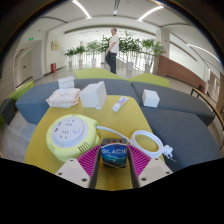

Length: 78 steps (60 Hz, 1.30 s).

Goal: Unplug charger

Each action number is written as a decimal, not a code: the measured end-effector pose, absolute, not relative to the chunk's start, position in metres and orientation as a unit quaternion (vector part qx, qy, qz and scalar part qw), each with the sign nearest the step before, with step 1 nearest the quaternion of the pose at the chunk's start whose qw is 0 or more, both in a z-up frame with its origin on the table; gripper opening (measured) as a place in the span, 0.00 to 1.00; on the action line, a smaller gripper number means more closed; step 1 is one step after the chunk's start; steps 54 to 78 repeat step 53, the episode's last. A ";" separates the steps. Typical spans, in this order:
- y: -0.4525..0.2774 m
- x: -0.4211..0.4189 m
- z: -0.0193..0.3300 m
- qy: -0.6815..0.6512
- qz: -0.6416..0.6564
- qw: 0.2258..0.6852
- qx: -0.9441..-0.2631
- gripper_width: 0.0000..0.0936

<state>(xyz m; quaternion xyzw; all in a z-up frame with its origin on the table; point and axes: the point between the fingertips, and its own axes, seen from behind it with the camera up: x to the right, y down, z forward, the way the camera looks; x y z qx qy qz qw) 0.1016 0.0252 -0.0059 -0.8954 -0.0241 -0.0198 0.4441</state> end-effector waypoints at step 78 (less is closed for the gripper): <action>-0.111 0.119 0.150 -0.013 -0.006 0.514 -0.858 0.90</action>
